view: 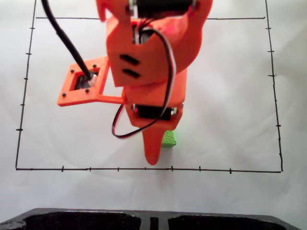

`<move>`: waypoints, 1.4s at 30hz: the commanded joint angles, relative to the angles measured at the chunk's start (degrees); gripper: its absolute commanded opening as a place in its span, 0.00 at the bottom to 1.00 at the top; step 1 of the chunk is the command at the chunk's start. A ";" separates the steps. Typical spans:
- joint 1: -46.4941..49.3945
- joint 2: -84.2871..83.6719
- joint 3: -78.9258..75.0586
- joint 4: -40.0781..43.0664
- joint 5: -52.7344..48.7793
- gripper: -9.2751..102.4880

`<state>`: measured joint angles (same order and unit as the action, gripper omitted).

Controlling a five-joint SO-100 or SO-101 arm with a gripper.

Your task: Grasp the colored block, Place it on the black dot, and then return the arm to the default position.

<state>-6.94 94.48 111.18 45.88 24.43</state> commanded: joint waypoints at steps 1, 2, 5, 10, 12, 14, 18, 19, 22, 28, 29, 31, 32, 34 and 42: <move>-0.62 -0.35 -2.46 0.35 0.35 0.39; -0.70 -0.70 -2.46 0.26 0.35 0.39; -0.79 -1.67 -2.46 0.00 0.26 0.38; -0.70 -3.96 -2.99 -0.97 0.26 0.38; -0.62 -5.19 -3.96 -1.05 0.09 0.38; -0.62 -6.68 -5.19 -0.88 0.00 0.38; -0.62 -9.58 -7.56 -0.35 0.09 0.38; -0.70 -10.02 -7.91 -0.35 -0.18 0.38; -0.79 -11.16 -8.79 -0.35 -0.35 0.35; -0.62 -11.60 -9.05 -0.35 -0.09 0.22; -0.53 -11.60 -9.05 -0.35 0.18 0.20; -0.53 -11.60 -9.05 -0.26 0.26 0.19; -0.53 -11.60 -9.05 0.00 0.35 0.18; -0.70 -11.34 -8.96 0.62 0.26 0.18; -0.97 -5.10 -8.09 5.54 0.88 0.18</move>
<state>-8.00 83.94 103.89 50.54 24.96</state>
